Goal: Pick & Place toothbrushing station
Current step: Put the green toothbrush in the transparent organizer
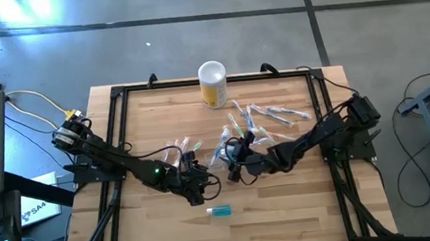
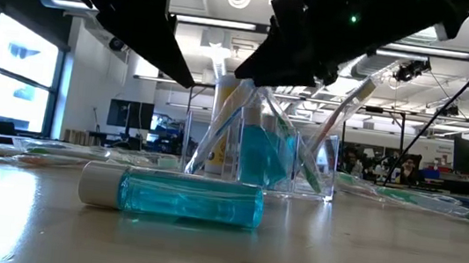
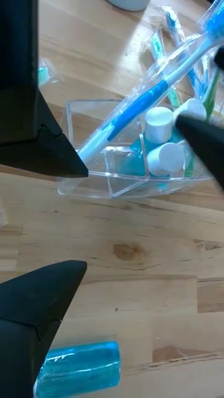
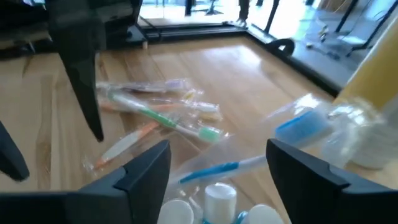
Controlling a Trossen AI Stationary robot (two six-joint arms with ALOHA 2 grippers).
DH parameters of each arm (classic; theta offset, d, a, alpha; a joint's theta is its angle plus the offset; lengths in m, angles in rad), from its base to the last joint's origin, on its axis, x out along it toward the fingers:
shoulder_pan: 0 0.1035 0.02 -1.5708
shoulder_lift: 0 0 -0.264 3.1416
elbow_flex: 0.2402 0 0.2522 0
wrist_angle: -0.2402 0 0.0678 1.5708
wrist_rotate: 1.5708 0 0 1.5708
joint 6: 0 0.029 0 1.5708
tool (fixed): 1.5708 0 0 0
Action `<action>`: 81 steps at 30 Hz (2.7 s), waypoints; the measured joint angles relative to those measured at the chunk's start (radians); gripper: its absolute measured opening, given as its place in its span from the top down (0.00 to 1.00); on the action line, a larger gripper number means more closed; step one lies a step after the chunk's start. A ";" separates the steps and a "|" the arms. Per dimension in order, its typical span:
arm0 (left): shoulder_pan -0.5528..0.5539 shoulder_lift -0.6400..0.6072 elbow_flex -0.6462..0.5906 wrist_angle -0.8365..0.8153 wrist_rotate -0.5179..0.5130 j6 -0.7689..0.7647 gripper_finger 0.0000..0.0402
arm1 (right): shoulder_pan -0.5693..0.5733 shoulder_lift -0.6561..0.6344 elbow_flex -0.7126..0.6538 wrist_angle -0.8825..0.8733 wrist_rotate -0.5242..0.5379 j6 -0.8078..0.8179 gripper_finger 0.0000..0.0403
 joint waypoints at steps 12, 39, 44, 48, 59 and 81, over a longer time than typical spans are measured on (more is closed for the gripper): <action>0.000 0.000 0.000 -0.002 0.000 0.010 0.45 | 0.116 -0.150 0.000 0.016 0.104 -0.164 0.42; 0.087 -0.033 -0.001 -0.647 0.054 -0.309 0.45 | 0.318 -0.248 0.000 -0.116 0.161 -0.150 0.43; 0.172 -0.033 -0.001 -0.644 0.135 -0.319 0.45 | 0.319 -0.246 0.000 -0.125 0.155 -0.126 0.43; 0.227 -0.033 -0.001 -0.642 0.207 -0.318 0.45 | 0.319 -0.245 0.000 -0.154 0.155 -0.090 0.43; 0.278 -0.032 -0.113 -0.432 0.339 -0.315 0.45 | 0.319 -0.245 0.000 -0.195 0.153 -0.045 0.43; 0.275 0.082 -0.088 -0.439 0.334 -0.315 0.63 | 0.319 -0.245 0.000 -0.208 0.152 -0.022 0.43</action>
